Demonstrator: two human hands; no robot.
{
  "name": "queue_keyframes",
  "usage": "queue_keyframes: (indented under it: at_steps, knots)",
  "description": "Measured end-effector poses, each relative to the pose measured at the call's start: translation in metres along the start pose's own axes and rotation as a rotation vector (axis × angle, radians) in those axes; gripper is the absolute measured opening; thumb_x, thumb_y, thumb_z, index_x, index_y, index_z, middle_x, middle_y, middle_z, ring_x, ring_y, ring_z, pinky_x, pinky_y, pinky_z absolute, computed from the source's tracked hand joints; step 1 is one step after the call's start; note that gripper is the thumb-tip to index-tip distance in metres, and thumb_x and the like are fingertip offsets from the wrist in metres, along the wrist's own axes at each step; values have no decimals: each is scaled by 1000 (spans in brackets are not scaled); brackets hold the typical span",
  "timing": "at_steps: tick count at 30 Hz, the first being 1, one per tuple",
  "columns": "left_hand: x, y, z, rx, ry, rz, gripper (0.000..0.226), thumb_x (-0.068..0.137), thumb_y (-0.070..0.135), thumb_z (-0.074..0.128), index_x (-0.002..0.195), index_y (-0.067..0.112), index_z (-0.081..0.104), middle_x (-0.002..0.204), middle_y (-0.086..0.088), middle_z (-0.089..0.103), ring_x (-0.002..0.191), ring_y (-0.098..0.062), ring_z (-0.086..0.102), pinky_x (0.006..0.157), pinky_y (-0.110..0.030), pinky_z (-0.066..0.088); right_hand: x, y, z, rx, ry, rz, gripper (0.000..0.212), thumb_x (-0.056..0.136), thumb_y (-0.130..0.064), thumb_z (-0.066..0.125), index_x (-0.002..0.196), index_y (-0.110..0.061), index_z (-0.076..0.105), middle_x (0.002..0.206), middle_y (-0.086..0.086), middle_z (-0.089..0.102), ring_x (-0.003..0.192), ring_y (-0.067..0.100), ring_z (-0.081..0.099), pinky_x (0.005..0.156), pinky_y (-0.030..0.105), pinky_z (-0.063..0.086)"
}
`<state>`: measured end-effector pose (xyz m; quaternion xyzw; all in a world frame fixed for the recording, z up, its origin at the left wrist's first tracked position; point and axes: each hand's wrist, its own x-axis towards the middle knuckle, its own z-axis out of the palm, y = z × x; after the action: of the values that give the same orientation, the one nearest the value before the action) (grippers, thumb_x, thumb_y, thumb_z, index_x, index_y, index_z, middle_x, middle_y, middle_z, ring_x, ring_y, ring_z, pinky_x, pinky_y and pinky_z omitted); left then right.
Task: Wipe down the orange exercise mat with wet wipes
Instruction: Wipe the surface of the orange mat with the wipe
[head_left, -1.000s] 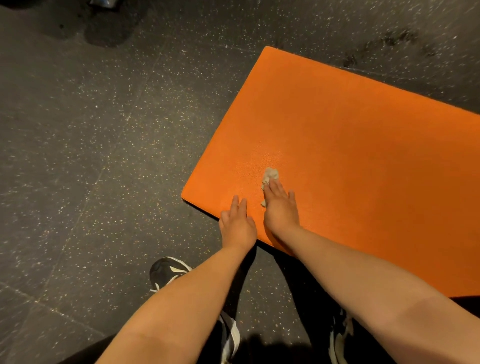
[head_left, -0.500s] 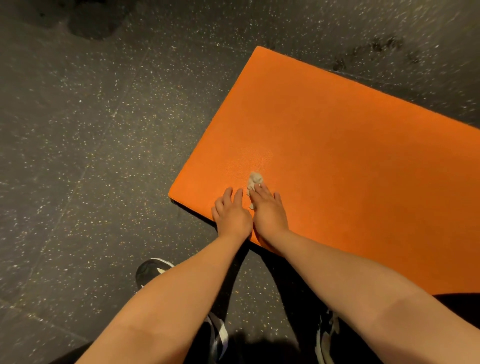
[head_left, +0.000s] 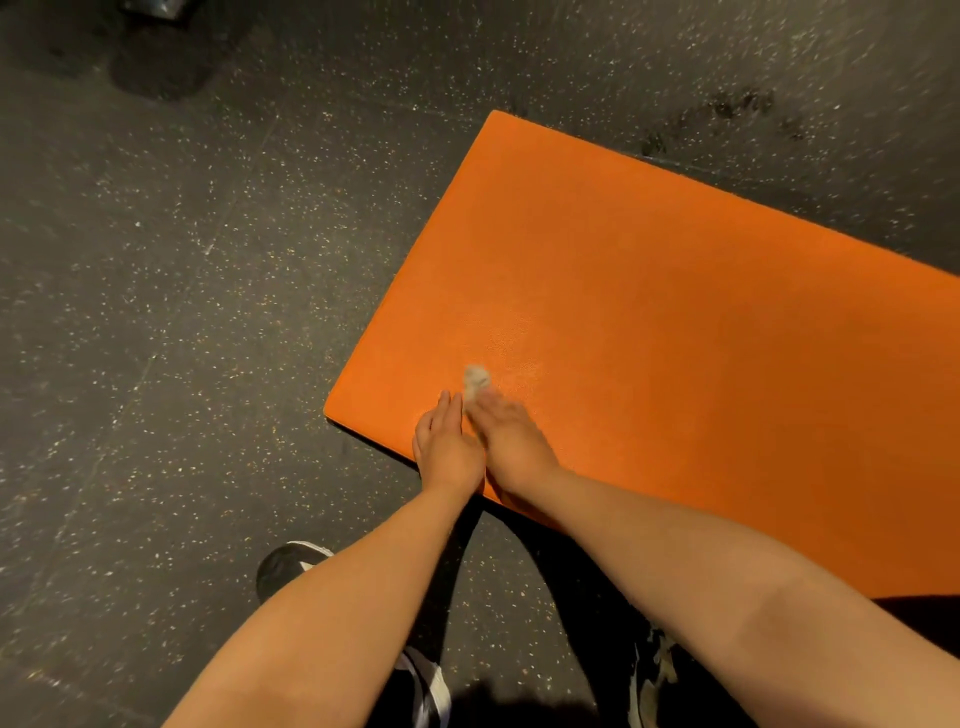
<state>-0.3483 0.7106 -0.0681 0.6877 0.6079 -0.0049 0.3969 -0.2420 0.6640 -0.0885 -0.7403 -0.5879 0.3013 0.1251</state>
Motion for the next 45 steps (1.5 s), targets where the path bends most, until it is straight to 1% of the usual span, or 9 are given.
queue_keyframes:
  at_steps: [4,8,11,18,21,27,34,40,45]
  knots:
    - [2,-4,0,76,-9,27,61,102,11,38,160,23,20,167,9,11,150,-18,11,124,-34,7,4,14,-7,-135,-63,-142,65,103,-7,41,162,-20,18,169,1,12,156,18,6,124,41,-6]
    - [1,-11,-1,111,-10,76,63,102,9,40,160,17,16,168,4,9,151,-21,10,125,-35,8,22,32,-27,-135,79,92,78,95,1,47,162,-14,11,170,7,-4,156,24,4,124,46,1]
    - [2,-11,-5,16,32,38,61,103,7,40,159,12,17,168,-1,11,152,-22,11,121,-26,3,35,26,-26,-92,64,148,81,95,1,47,162,-13,4,170,8,-9,157,24,-4,125,46,-1]
    - [3,-10,-2,-31,28,19,62,102,6,40,160,15,18,168,3,9,150,-16,8,115,-19,6,40,2,-5,-82,-165,-153,70,102,-10,47,162,-20,14,170,0,4,156,15,0,122,36,-9]
    - [0,-9,0,13,-4,33,63,103,9,41,160,14,15,169,0,3,152,-21,5,120,-26,5,36,12,-8,-150,-136,-208,70,101,-10,48,161,-24,17,170,-5,6,156,13,0,122,40,-9]
    - [1,-2,-1,125,-74,-7,68,103,21,43,161,13,7,168,-4,-9,152,-25,0,122,-33,2,24,18,-18,-104,51,158,76,98,-4,47,163,-21,10,170,-1,-3,156,15,-9,123,45,-11]
    - [-1,0,-3,140,-102,44,62,103,18,42,159,31,20,169,-1,-3,149,-25,3,122,-35,6,1,25,-12,-185,-27,-76,61,105,-19,41,162,-24,17,170,-4,8,156,14,-1,122,45,-10]
    - [-4,4,4,458,-173,82,59,107,30,29,158,41,2,167,3,-16,149,-34,-2,123,-49,2,-2,52,-30,-120,165,444,63,106,-19,31,162,-20,2,170,0,-10,155,15,-15,121,51,-11]
    - [0,9,-1,448,-145,64,61,102,30,36,157,42,13,168,5,-6,146,-34,8,121,-46,9,-6,22,-19,-66,34,246,57,110,-29,27,163,-18,8,170,1,-5,155,15,-12,122,47,-11]
